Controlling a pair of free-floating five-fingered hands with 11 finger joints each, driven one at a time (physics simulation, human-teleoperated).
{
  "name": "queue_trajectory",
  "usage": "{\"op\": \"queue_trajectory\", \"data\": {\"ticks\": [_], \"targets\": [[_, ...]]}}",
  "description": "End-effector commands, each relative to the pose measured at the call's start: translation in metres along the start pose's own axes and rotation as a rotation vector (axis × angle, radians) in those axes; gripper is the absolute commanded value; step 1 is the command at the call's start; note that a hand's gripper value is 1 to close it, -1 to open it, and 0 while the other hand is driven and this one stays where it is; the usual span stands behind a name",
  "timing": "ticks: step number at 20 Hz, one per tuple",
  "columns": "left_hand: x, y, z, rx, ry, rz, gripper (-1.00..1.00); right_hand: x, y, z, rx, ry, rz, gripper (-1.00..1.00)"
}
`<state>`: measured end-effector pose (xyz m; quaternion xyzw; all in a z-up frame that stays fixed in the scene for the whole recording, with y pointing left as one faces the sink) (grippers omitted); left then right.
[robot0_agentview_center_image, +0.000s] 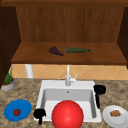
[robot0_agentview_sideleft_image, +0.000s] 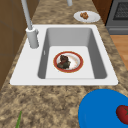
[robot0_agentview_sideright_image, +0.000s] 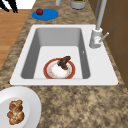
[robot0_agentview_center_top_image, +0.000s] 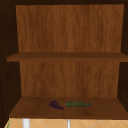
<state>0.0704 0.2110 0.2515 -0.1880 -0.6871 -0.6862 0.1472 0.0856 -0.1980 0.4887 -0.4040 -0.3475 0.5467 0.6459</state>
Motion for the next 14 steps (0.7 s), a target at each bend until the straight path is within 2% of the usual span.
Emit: {"op": "queue_trajectory", "data": {"ticks": [1, 7, 10, 11, 12, 13, 14], "targets": [[0.0, 0.0, 0.0, 0.0, 0.0, 0.0, 0.0, -0.017, 0.032, -0.005, 0.01, -0.037, 0.011, -1.0], [0.0, 0.0, 0.0, 0.0, 0.0, 0.0, 0.0, -0.031, 0.084, -0.01, 0.002, -0.055, 0.026, -1.0], [0.0, 0.0, 0.0, 0.0, 0.0, 0.0, 0.0, -0.04, 0.108, -0.016, 0.001, -0.027, 0.019, -1.0], [0.0, 0.0, 0.0, 0.0, 0.0, 0.0, 0.0, -0.041, 0.116, -0.019, 0.001, -0.005, 0.008, -1.0], [0.0, 0.0, 0.0, 0.0, 0.0, 0.0, 0.0, -0.042, 0.122, -0.013, -0.02, 0.044, -0.04, -1.0], [0.0, 0.0, 0.0, 0.0, 0.0, 0.0, 0.0, -0.041, 0.107, -0.011, -0.015, -0.029, 0.002, -1.0], [0.0, 0.0, 0.0, 0.0, 0.0, 0.0, 0.0, -0.039, 0.108, -0.014, 0.004, -0.002, 0.007, -1.0]]}}
